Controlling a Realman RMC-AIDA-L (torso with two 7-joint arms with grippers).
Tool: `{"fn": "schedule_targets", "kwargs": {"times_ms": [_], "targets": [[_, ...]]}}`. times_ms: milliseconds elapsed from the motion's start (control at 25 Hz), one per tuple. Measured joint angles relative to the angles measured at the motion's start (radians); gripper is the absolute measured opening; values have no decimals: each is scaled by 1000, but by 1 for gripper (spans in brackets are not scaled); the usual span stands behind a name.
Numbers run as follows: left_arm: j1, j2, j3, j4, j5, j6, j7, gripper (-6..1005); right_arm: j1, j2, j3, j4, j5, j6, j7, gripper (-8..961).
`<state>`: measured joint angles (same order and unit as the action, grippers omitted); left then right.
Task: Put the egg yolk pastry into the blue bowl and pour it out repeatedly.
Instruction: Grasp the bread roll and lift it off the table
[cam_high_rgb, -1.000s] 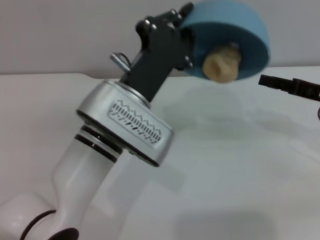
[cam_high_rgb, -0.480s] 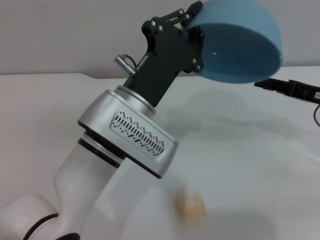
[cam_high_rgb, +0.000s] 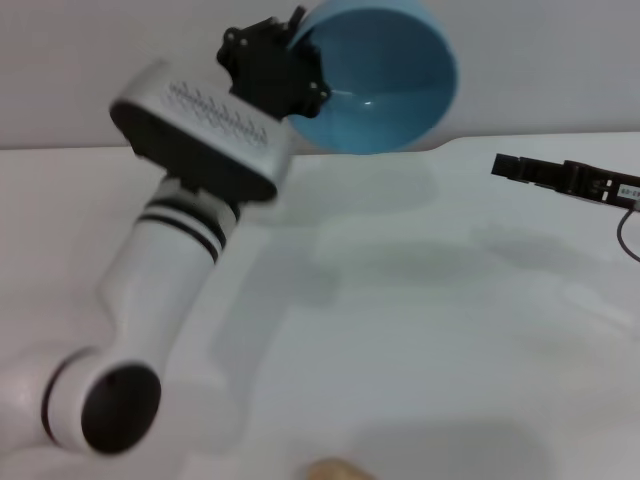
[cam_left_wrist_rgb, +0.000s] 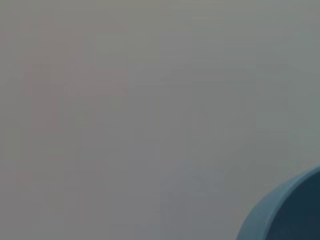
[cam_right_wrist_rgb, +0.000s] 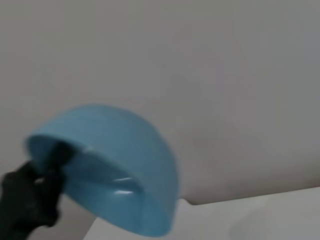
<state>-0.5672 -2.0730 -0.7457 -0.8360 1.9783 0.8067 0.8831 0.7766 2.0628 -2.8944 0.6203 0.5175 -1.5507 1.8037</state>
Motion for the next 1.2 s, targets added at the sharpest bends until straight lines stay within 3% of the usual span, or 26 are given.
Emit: {"fn": "schedule_targets", "kwargs": {"times_ms": [240, 440, 640, 840, 920, 1040, 1200], "targets": [[-31, 2, -250, -18, -92, -423, -11, 25, 27, -10, -2, -35, -79, -6, -5, 422], [-105, 8, -555, 65, -157, -861, -12, 26, 78, -25, -2, -82, -224, -7, -27, 422], [-150, 20, -816, 145, -120, -1189, -12, 27, 147, -27, -2, -133, -370, -7, -45, 422], [-159, 30, -1016, 133, 84, -1453, -80, 27, 238, -9, -2, -168, -524, -8, -45, 421], [-177, 37, -1086, 123, 249, -1563, -193, 27, 274, -2, -2, -189, -585, -8, -45, 421], [-199, 45, -1118, 112, 445, -1666, -356, 27, 326, 2, -1, -251, -658, -2, -46, 421], [-201, 39, -1122, 97, 537, -1715, -427, 28, 380, 9, 0, -347, -732, 29, -47, 421]]}}
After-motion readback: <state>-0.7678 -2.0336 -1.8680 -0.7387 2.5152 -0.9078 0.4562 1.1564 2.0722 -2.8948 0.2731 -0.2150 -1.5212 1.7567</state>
